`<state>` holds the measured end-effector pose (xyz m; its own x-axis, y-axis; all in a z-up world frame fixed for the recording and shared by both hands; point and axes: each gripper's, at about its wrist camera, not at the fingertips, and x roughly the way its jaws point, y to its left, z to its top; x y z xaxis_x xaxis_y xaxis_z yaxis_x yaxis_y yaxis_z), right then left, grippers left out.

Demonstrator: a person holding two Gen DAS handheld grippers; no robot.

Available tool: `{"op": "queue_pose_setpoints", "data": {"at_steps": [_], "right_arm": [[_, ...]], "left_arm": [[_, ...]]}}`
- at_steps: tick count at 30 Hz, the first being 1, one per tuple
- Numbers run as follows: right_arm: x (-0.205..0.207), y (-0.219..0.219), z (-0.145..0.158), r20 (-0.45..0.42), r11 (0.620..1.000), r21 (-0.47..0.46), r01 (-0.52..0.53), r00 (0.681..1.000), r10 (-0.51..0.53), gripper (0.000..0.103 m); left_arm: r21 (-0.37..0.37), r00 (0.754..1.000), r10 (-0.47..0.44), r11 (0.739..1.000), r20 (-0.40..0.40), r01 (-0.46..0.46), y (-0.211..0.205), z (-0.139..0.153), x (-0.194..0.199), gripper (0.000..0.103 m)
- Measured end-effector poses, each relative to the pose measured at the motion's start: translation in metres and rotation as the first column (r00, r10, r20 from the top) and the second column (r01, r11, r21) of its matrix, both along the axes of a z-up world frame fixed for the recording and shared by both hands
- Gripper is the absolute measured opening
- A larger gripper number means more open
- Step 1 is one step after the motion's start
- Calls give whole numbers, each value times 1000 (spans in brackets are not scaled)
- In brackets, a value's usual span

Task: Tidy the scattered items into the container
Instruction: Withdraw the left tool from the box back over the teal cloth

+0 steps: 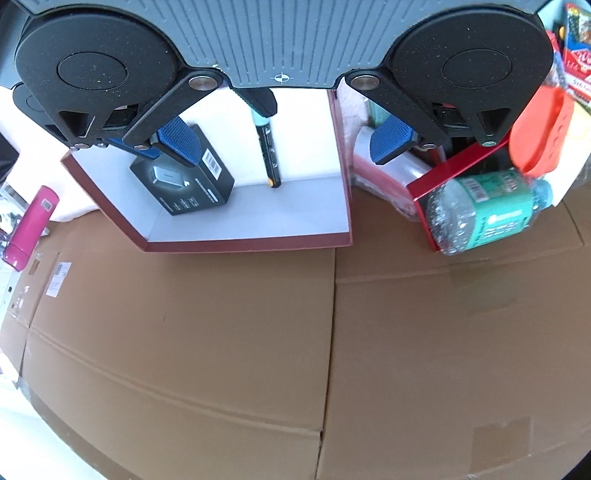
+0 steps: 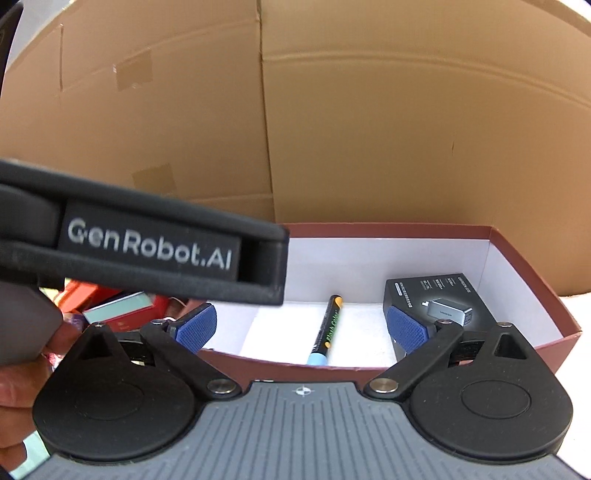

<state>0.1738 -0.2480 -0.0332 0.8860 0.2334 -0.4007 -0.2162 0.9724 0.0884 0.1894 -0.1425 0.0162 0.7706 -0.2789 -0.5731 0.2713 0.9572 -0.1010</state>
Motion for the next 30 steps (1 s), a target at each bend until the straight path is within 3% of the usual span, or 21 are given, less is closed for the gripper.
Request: {"op": "queue_pose_setpoints", "data": {"at_steps": [15, 22, 30], "right_arm": [[-64, 38, 8, 28, 998, 12, -68, 997, 68, 101], [-85, 69, 2, 3, 992, -16, -128, 992, 128, 101], [-106, 106, -4, -19, 983, -41, -181, 983, 181, 101]], "left_arm": [[31, 997, 78, 996, 4, -78, 41, -2, -72, 103], [10, 988, 145, 989, -59, -145, 76, -17, -93, 103], [26, 973, 219, 976, -74, -218, 112, -27, -118, 103]]}}
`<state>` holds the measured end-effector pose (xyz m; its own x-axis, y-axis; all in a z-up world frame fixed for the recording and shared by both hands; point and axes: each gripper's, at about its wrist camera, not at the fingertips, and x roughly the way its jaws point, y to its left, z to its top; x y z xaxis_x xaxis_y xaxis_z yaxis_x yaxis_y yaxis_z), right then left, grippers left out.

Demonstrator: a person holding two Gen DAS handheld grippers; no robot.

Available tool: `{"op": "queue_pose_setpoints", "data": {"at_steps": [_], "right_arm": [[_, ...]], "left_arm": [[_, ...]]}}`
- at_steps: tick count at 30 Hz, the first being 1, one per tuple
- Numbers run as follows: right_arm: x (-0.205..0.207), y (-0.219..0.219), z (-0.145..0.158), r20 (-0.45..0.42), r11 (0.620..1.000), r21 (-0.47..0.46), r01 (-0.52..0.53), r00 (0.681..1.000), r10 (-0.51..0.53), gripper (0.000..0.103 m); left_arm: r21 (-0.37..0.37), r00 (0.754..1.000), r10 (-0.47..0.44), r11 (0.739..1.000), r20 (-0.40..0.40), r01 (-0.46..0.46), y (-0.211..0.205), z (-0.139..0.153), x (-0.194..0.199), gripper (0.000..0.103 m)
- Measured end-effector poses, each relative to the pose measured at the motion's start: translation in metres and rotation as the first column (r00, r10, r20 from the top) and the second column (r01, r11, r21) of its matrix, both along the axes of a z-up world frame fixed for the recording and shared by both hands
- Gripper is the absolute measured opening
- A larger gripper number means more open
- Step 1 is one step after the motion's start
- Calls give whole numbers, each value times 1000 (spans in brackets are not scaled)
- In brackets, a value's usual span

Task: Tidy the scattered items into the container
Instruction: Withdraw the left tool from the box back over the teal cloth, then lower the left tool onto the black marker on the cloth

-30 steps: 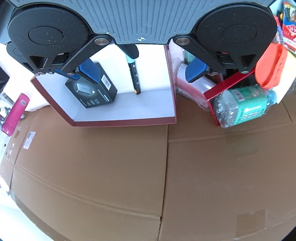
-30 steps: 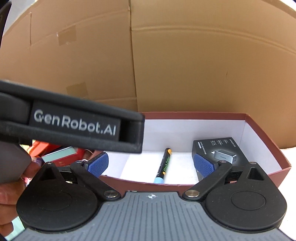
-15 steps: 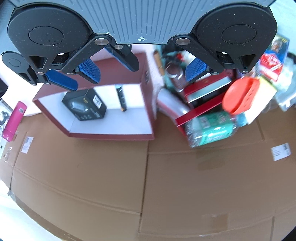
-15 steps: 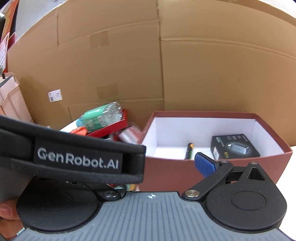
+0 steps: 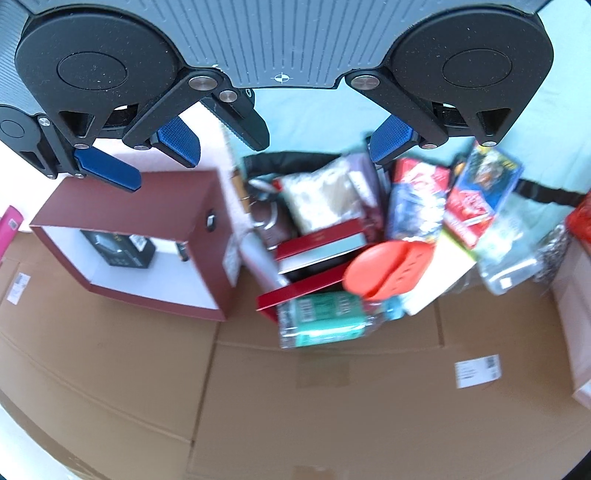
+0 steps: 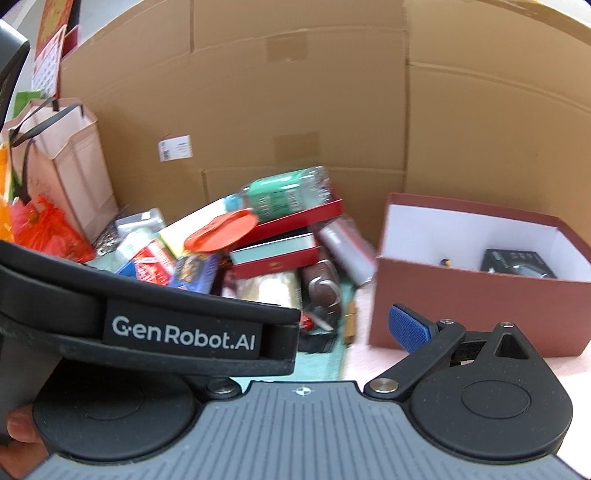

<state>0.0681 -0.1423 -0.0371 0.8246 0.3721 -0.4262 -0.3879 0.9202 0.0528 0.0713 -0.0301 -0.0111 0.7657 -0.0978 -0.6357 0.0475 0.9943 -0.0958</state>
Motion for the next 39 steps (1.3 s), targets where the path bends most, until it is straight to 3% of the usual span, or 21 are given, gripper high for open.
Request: {"op": "queue_pose_setpoints", "data": {"at_steps": [11, 19, 39], "right_arm": [[-15, 41, -5, -59, 1000, -7, -24, 998, 24, 101], [-19, 64, -6, -77, 998, -44, -43, 996, 40, 101], [-5, 82, -22, -133, 996, -75, -52, 990, 42, 101]], "left_arm": [[26, 999, 46, 999, -16, -45, 41, -9, -19, 103], [3, 997, 67, 998, -23, -67, 66, -14, -22, 103], [-13, 994, 72, 997, -87, -73, 85, -35, -3, 103]]}}
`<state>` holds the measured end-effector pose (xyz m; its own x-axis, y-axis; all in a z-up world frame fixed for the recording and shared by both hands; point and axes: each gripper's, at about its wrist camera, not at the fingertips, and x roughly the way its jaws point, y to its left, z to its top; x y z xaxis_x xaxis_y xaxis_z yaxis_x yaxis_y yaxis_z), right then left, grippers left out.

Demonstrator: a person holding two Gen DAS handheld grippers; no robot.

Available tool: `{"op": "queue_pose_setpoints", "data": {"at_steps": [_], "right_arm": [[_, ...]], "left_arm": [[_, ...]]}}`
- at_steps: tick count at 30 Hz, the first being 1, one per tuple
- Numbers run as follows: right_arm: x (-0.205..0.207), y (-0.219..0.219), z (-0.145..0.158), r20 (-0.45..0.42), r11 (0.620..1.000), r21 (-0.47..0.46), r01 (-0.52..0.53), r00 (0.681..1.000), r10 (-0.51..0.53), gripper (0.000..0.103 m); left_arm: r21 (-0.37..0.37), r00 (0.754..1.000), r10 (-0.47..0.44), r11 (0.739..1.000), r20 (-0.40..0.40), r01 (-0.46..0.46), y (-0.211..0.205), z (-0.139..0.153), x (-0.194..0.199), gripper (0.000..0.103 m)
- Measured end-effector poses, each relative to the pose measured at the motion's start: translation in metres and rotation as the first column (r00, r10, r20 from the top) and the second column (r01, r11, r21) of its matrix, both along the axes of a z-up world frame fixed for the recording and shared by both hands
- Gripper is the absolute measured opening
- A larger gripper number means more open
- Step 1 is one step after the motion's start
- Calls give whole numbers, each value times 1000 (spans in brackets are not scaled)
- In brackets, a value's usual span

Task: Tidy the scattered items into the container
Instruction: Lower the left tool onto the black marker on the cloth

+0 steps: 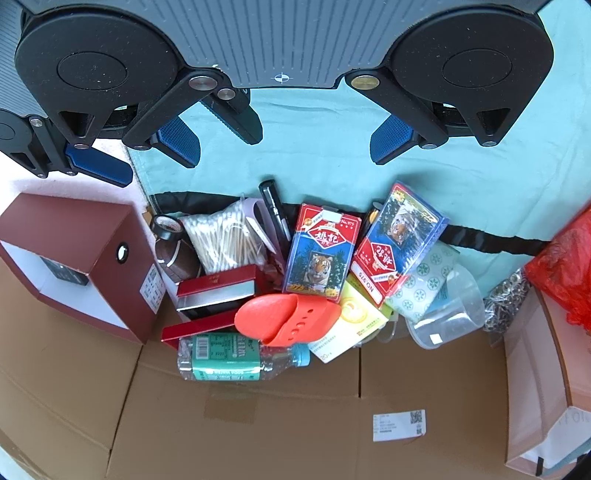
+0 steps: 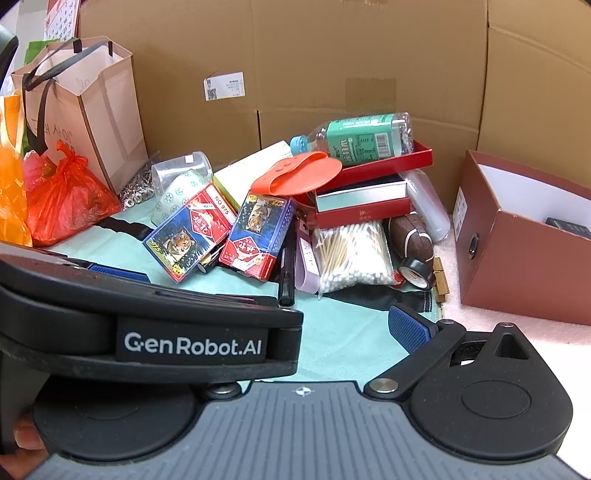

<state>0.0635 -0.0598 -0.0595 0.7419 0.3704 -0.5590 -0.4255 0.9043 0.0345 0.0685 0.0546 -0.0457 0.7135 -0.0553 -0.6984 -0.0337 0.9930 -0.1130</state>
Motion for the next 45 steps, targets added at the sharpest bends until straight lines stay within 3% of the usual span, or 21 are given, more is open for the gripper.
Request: {"op": "queue_pose_setpoints", "data": {"at_steps": [12, 19, 23, 28, 29, 35, 45], "right_arm": [[16, 8, -17, 3, 999, -12, -44, 999, 45, 101], [31, 19, -32, -17, 997, -38, -72, 997, 72, 99], [42, 21, -37, -39, 996, -33, -81, 996, 79, 84], [58, 23, -46, -91, 996, -21, -85, 992, 82, 57], [60, 24, -47, -87, 997, -21, -81, 993, 79, 56], [65, 30, -49, -44, 995, -51, -90, 995, 88, 38], [67, 37, -50, -24, 993, -73, -93, 996, 91, 25]], "left_arm": [[-43, 999, -31, 999, -24, 30, 30, -23, 18, 103], [-100, 998, -44, 994, -33, 40, 48, -30, 35, 97], [-121, 997, -72, 990, -30, 68, 49, -32, 49, 89], [-147, 987, -134, 982, -88, 120, 43, -45, 70, 65], [-162, 985, -143, 979, -93, 126, 43, -47, 73, 61], [-232, 981, -157, 964, -115, 127, 43, -50, 93, 64], [-240, 981, -155, 963, -114, 124, 38, -54, 112, 63]]}}
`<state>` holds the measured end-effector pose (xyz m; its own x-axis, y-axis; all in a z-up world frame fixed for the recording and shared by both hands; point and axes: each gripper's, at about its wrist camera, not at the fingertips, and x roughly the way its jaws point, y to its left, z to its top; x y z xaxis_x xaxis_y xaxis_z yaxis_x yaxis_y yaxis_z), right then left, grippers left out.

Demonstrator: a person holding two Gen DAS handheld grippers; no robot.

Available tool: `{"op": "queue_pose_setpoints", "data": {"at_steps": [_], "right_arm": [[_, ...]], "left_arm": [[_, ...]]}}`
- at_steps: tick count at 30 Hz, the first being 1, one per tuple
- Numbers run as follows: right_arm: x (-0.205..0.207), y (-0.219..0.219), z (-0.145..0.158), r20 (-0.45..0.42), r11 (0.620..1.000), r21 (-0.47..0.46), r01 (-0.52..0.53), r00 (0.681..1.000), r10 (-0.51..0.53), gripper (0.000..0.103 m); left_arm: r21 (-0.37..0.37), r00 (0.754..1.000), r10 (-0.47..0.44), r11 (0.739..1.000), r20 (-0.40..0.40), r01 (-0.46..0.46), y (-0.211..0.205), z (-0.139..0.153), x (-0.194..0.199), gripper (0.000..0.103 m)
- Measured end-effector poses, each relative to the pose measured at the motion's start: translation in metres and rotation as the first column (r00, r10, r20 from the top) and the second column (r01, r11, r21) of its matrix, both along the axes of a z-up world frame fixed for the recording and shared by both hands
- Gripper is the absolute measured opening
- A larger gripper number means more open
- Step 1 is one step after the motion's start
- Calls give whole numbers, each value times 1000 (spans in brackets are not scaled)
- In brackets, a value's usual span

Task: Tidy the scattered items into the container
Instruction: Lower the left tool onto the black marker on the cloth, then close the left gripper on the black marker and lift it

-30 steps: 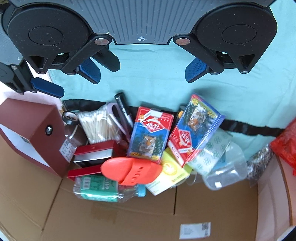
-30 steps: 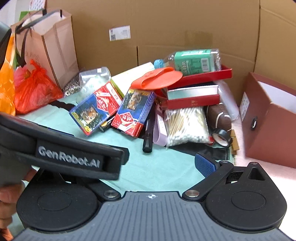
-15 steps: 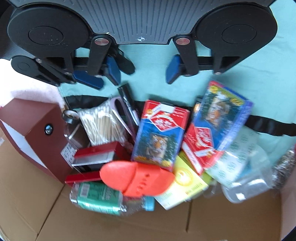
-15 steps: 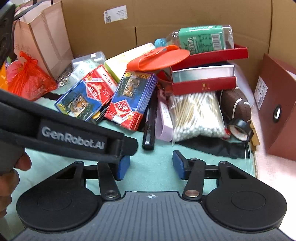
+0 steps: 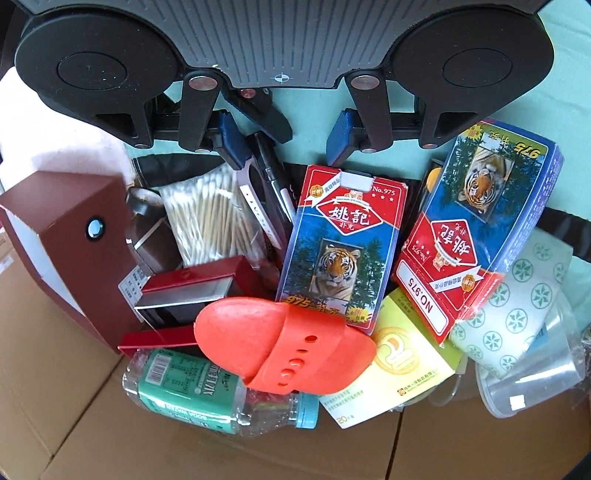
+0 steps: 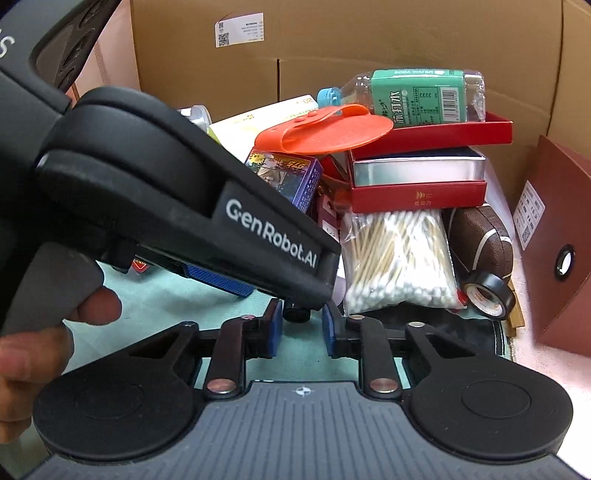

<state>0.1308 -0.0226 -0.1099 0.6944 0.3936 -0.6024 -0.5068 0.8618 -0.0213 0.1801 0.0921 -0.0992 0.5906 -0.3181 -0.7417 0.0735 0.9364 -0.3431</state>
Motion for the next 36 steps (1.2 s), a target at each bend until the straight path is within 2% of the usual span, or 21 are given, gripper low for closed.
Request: {"op": "queue_pose_setpoints", "data": {"at_steps": [3, 5, 8, 11, 13, 15, 17, 20, 32, 36], "right_arm": [[-5, 0, 0, 2, 1000, -9, 4, 1000, -4, 25], [-9, 0, 0, -1, 1000, -5, 2, 1000, -2, 19], [-11, 1, 0, 1, 1000, -9, -6, 1000, 6, 19], [-10, 1, 0, -1, 1000, 1, 4, 1000, -4, 19], [-10, 1, 0, -9, 1000, 9, 5, 1000, -5, 18], [-13, 0, 0, -12, 1000, -1, -2, 1000, 2, 17], [-20, -1, 1, -14, 1000, -9, -11, 1000, 11, 17], [-30, -7, 2, -28, 1000, -10, -16, 999, 16, 17], [-96, -47, 4, -85, 999, 3, -39, 996, 39, 17], [-111, -60, 7, -119, 999, 27, -47, 992, 49, 17]], "left_arm": [[12, 1000, 3, 1000, 0, -3, -1, 0, -1, 56], [11, 1000, 9, 1000, -2, -9, -2, 0, -1, 52], [0, 1000, 29, 1000, -9, -29, -1, 0, 0, 56], [-2, 999, 36, 999, -18, -36, -2, 1, 2, 56], [20, 999, 34, 999, -18, -34, -5, 1, 2, 36], [5, 1000, 10, 1000, -20, -10, -7, 2, -1, 16], [7, 1000, -1, 1000, -23, 1, -11, 4, -5, 13], [23, 1000, -8, 1000, -21, 8, -19, 6, -17, 12], [-17, 997, -52, 999, -58, 51, -38, 7, -86, 13], [-1, 997, -50, 999, -58, 50, -47, 10, -106, 14]]}}
